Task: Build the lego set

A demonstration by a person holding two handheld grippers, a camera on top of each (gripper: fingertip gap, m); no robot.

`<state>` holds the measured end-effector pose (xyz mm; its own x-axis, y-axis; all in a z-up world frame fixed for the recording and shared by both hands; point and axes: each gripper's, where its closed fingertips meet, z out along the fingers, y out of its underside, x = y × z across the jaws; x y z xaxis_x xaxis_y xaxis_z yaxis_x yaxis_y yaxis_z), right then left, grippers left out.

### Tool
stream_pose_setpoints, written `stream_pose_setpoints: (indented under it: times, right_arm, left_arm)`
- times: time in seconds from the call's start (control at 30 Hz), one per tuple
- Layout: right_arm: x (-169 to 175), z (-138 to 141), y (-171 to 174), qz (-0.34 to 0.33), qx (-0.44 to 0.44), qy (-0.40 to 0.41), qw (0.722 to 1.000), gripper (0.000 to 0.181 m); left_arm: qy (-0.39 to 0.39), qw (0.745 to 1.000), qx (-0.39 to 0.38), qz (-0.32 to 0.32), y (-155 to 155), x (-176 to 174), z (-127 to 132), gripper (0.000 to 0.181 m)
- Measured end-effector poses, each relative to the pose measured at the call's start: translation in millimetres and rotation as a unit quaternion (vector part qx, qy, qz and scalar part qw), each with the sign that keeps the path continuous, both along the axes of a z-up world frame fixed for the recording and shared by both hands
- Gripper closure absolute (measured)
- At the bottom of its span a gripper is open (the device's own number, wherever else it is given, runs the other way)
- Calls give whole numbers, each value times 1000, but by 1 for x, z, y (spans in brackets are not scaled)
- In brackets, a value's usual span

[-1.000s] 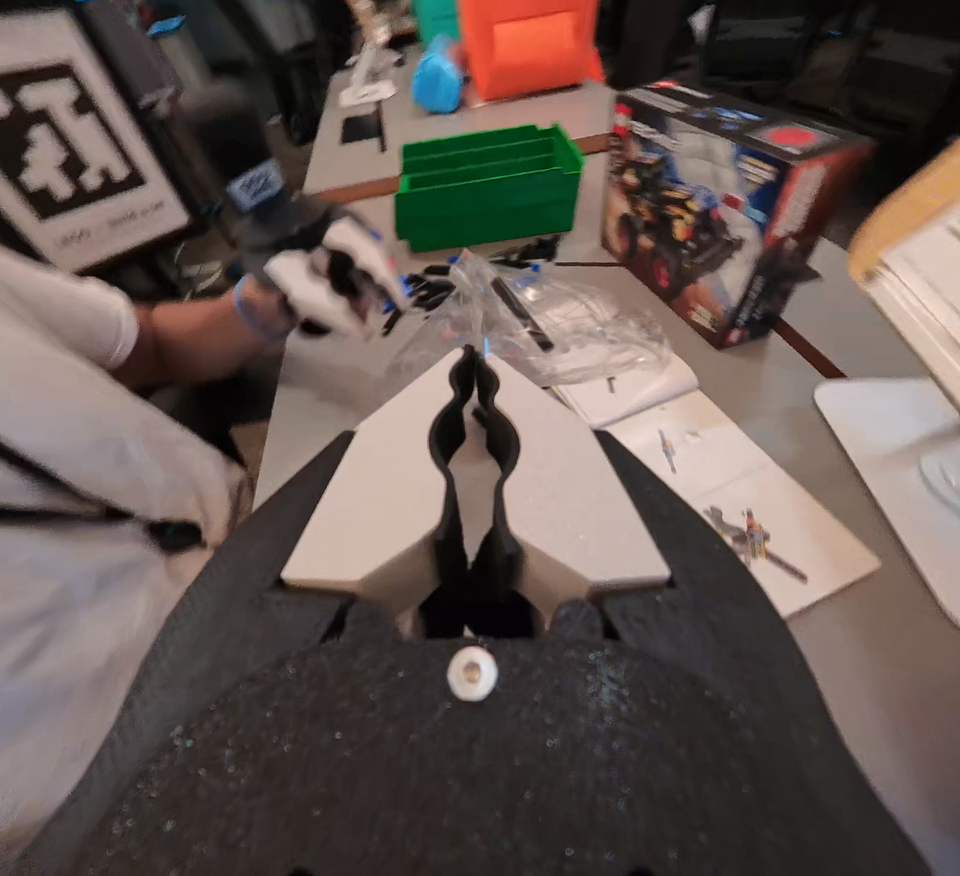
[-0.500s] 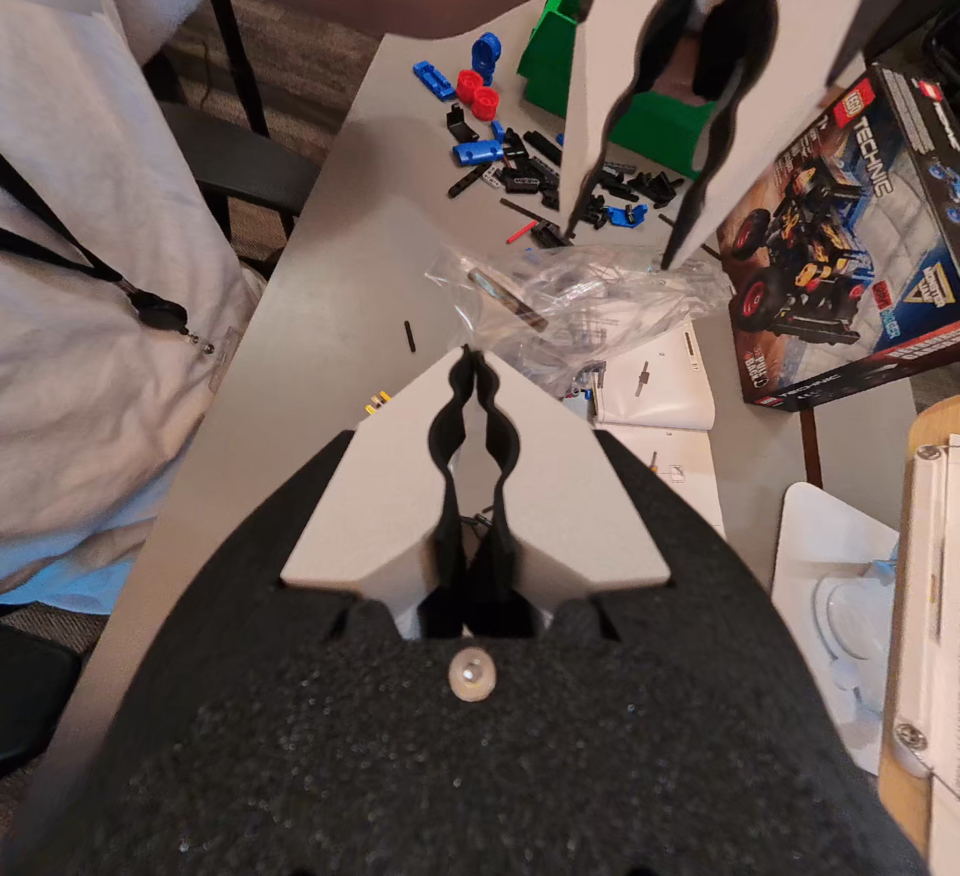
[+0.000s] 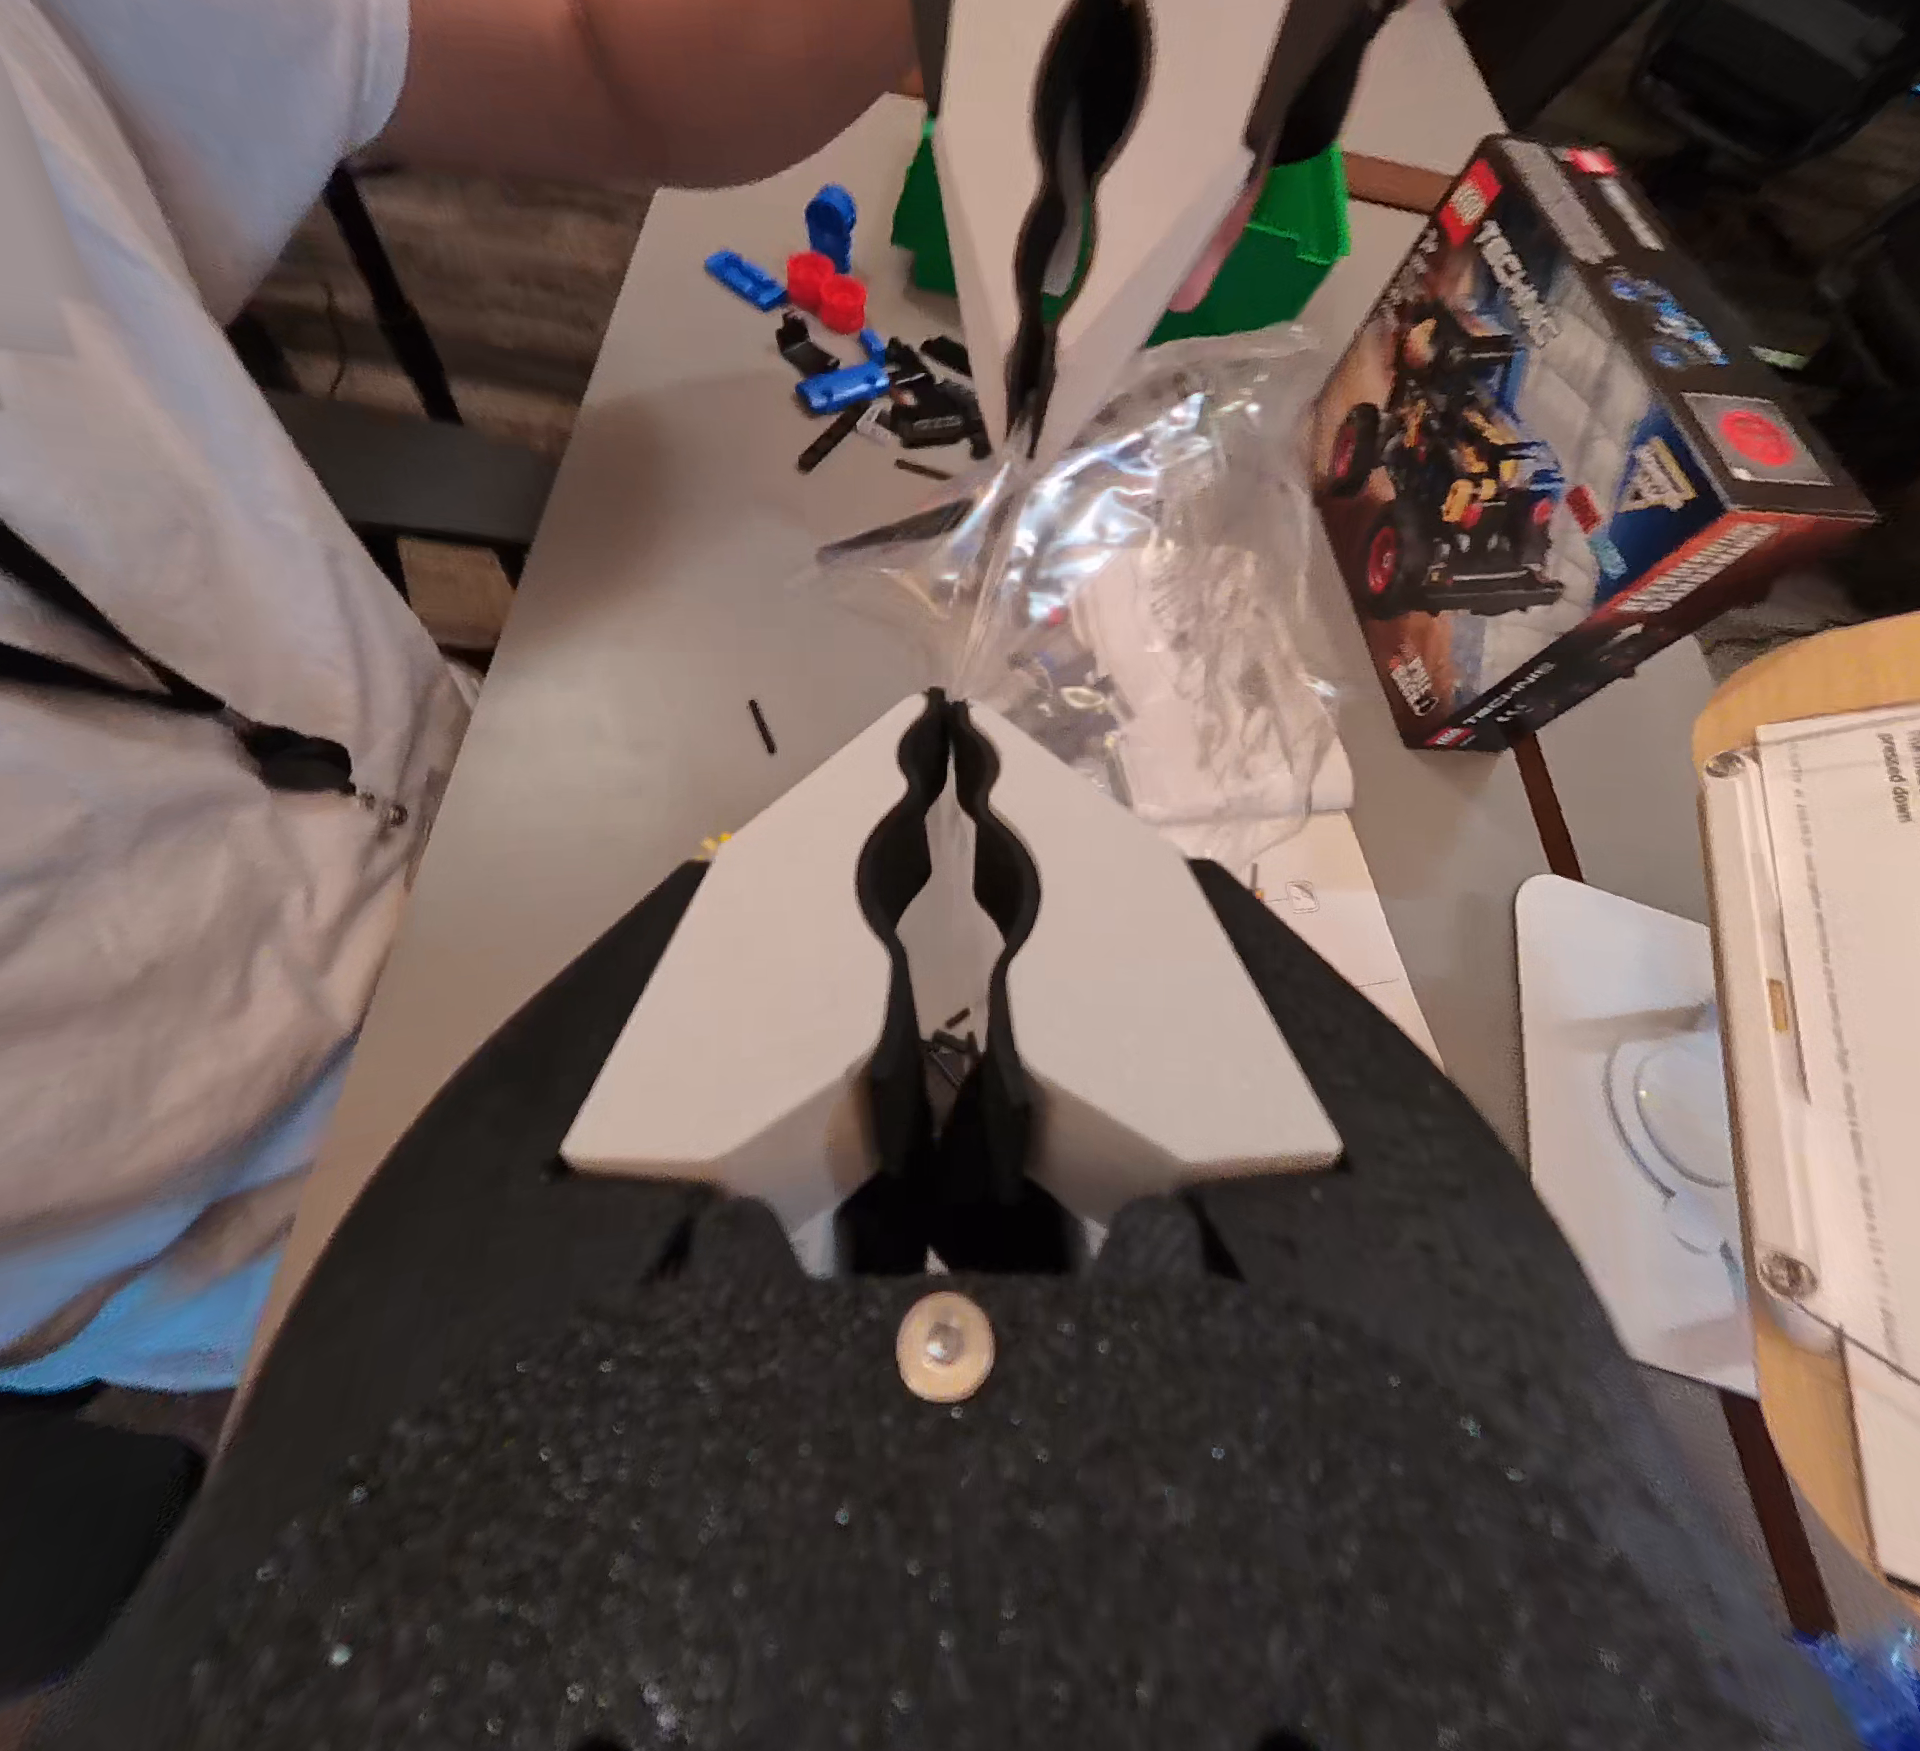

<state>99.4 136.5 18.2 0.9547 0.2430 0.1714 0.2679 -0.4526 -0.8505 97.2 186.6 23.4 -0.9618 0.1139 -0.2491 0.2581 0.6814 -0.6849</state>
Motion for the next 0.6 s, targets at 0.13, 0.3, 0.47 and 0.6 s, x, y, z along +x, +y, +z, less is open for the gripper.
stream_pose_setpoints:
  times: [0.13, 0.3, 0.47, 0.6]
  right_arm:
    - [15, 12, -1, -42, 34, 59, 997, 181]
    - [19, 17, -8, -41, 59, 91, 993, 181]
    - [15, 12, -5, -33, 47, 95, 994, 181]
    - [16, 19, -9, -22, 70, 102, 992, 181]
  left_arm:
    - [-12, 998, -39, 37, -6, 15, 12, 172]
    - [-40, 997, -62, 36, -14, 10, 19, 151]
    - [-81, 995, -40, 36, -30, 15, 17, 152]
    - [-95, 992, 2, 78, -19, 34, 11, 166]
